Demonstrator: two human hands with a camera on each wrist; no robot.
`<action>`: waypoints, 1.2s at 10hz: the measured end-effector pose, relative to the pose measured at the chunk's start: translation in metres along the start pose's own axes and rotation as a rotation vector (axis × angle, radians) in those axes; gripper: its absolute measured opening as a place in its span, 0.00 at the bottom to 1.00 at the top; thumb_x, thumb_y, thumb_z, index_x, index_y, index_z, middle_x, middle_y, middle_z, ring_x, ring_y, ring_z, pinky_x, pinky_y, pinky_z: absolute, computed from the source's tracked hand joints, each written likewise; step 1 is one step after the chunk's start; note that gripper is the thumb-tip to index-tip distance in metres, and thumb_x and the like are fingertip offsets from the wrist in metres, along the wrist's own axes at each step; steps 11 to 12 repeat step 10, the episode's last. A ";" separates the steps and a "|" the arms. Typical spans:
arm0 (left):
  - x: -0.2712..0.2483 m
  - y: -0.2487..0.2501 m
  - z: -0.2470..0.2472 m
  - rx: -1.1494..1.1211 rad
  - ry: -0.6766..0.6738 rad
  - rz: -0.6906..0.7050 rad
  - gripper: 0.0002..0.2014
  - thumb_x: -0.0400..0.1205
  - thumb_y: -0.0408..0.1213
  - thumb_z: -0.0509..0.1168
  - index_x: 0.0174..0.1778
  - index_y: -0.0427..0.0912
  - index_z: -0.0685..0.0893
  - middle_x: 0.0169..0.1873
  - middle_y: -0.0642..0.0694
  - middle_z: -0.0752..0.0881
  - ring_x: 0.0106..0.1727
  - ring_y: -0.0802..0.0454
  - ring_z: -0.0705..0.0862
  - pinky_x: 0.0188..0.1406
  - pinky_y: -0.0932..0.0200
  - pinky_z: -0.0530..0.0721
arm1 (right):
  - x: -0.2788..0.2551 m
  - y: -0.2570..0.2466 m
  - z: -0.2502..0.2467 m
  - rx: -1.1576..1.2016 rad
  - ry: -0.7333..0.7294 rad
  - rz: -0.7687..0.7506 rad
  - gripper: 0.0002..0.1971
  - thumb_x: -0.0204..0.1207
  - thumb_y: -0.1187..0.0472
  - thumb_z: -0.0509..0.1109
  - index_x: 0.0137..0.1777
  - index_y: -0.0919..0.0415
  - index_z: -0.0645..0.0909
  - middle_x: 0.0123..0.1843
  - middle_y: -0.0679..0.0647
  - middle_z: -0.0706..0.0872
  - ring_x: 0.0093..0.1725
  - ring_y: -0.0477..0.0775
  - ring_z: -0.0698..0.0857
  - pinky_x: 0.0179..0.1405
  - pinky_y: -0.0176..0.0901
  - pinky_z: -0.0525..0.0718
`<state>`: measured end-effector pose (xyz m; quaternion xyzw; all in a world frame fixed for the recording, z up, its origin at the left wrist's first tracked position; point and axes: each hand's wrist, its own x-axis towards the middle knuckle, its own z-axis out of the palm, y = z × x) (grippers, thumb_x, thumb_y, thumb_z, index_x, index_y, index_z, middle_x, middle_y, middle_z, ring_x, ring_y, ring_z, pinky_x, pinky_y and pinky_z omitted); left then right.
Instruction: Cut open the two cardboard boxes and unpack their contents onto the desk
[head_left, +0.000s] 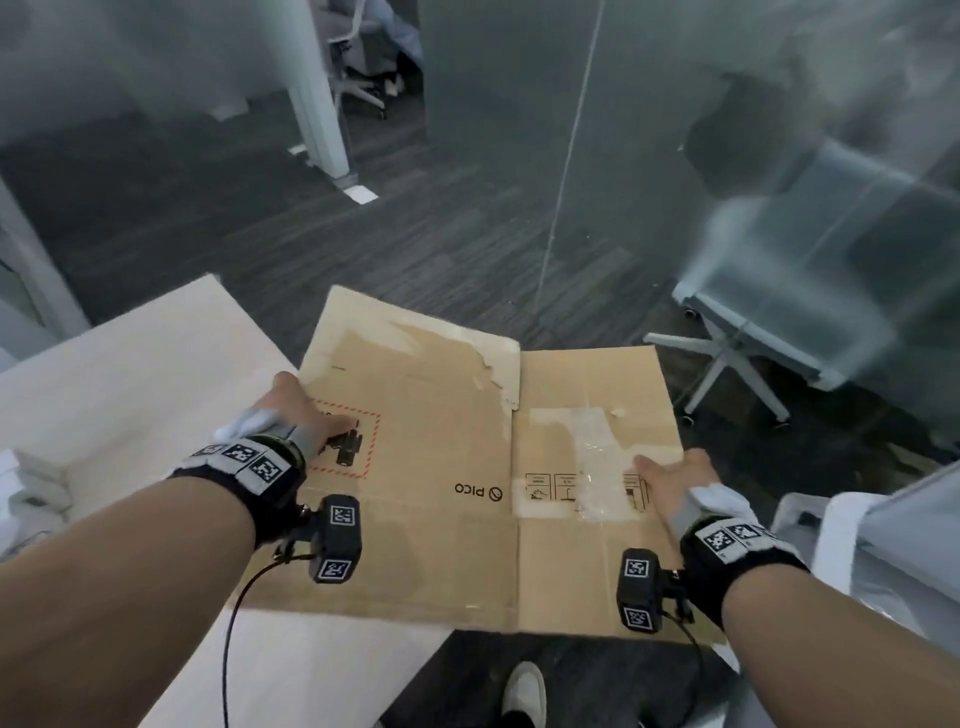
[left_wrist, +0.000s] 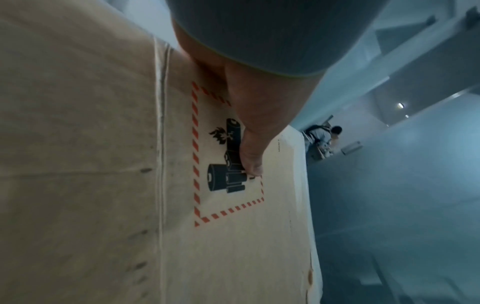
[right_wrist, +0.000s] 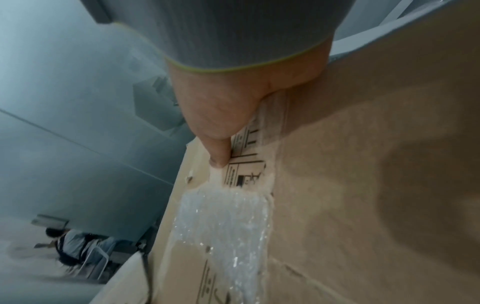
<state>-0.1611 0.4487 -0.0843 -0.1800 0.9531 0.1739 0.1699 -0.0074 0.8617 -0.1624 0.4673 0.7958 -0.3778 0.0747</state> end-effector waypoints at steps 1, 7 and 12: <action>-0.015 0.092 0.031 0.058 0.012 0.113 0.33 0.75 0.55 0.79 0.63 0.41 0.70 0.47 0.42 0.84 0.42 0.42 0.83 0.31 0.49 0.70 | 0.029 0.024 -0.041 0.000 0.048 0.050 0.19 0.81 0.46 0.67 0.63 0.57 0.68 0.51 0.58 0.86 0.46 0.63 0.86 0.50 0.53 0.82; -0.026 0.306 0.151 0.014 -0.097 0.583 0.46 0.80 0.44 0.74 0.90 0.49 0.54 0.87 0.42 0.63 0.84 0.37 0.68 0.78 0.37 0.73 | 0.109 0.112 -0.144 0.185 0.214 0.297 0.38 0.79 0.54 0.67 0.88 0.55 0.58 0.85 0.58 0.69 0.79 0.65 0.74 0.70 0.49 0.73; -0.027 0.263 0.164 0.105 -0.262 0.622 0.35 0.82 0.49 0.71 0.85 0.54 0.67 0.78 0.43 0.77 0.69 0.41 0.84 0.62 0.47 0.85 | 0.106 0.079 -0.105 0.173 0.095 0.127 0.15 0.83 0.56 0.65 0.65 0.60 0.85 0.61 0.60 0.88 0.61 0.64 0.85 0.53 0.41 0.76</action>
